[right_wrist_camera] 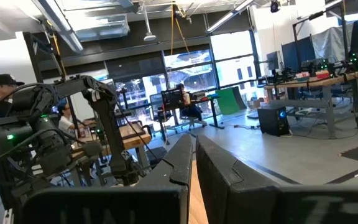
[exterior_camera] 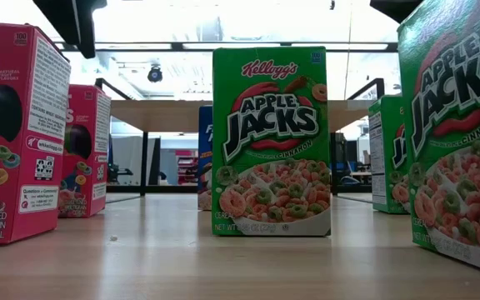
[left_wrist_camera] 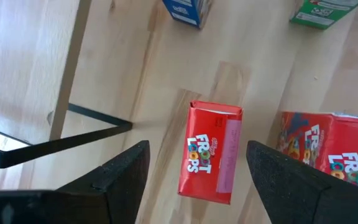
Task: Stack cereal on shelf
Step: Put the top right red cereal box on the shelf
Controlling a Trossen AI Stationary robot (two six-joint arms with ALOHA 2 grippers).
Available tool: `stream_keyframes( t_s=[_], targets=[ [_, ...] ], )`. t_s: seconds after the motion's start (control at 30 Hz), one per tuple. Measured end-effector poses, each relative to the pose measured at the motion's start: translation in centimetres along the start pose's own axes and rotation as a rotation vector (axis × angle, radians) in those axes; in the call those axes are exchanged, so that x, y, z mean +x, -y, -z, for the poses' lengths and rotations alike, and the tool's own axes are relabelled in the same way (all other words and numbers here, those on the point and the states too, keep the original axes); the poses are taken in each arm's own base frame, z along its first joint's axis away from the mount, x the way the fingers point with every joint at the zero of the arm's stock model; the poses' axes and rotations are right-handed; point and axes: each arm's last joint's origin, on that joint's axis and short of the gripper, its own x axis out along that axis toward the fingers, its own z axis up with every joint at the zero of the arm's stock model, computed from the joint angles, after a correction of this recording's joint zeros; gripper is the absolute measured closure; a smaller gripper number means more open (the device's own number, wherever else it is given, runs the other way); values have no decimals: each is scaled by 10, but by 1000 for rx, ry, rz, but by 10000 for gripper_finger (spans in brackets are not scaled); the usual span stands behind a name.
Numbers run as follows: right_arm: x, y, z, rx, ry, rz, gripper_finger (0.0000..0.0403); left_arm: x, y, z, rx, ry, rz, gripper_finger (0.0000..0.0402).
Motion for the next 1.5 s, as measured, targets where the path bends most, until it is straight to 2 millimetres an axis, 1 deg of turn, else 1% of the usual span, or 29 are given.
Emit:
stream_keyframes(
  t_s=[0.27,0.37,0.47,0.63,0.8,1.0,1.13,1.5],
  targets=[
    [0,0,0,0,0,0,390,0,1,-1,-10,2,9,69],
    [0,0,0,0,0,0,390,0,3,-1,3,-3,38,54],
    [0,0,0,0,-1,0,390,6,4,3,25,-46,55,51],
    [0,0,0,0,-1,0,390,19,4,9,50,-71,35,55],
    [0,0,0,0,-1,0,390,30,7,12,67,-63,50,57],
    [0,0,0,0,-1,0,390,50,6,22,76,-94,22,61],
    [0,0,0,0,-1,0,390,55,7,24,73,-94,41,79],
    [0,0,0,0,-1,0,390,52,8,21,69,-82,52,155]
  ],
)
